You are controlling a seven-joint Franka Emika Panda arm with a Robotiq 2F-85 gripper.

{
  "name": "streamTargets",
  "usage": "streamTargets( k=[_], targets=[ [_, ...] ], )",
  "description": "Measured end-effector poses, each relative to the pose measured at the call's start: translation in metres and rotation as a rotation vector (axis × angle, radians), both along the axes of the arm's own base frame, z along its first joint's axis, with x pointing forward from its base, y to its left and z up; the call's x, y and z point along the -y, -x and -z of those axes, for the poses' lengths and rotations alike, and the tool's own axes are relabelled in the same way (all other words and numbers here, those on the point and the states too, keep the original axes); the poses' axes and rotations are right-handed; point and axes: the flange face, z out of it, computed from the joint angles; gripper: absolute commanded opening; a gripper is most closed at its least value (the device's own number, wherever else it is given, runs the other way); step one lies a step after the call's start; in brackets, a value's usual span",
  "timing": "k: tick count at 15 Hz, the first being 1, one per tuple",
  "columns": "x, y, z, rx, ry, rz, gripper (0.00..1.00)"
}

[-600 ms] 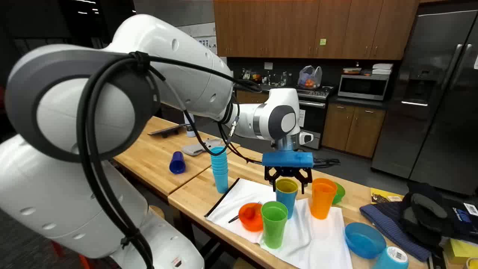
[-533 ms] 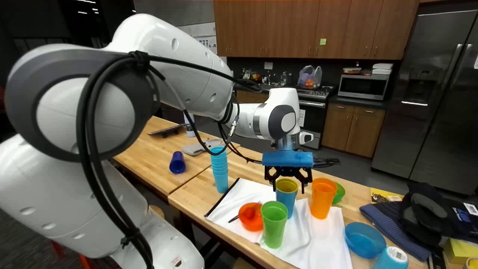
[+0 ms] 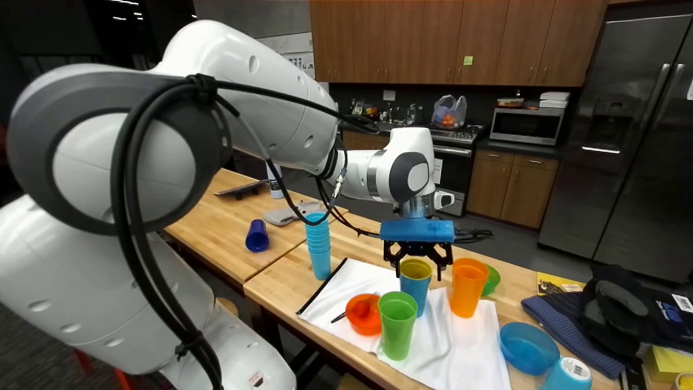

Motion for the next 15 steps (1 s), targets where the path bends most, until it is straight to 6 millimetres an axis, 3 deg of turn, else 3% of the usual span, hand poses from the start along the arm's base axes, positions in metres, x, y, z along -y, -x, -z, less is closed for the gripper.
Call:
streamTargets(
  k=[5,7,15],
  targets=[
    [0.001,0.0,0.0,0.001,0.004,-0.002,1.0],
    [0.01,-0.001,-0.005,0.018,0.037,-0.025,1.0],
    [0.102,0.005,-0.051,0.265,0.114,-0.123,1.0]
  ],
)
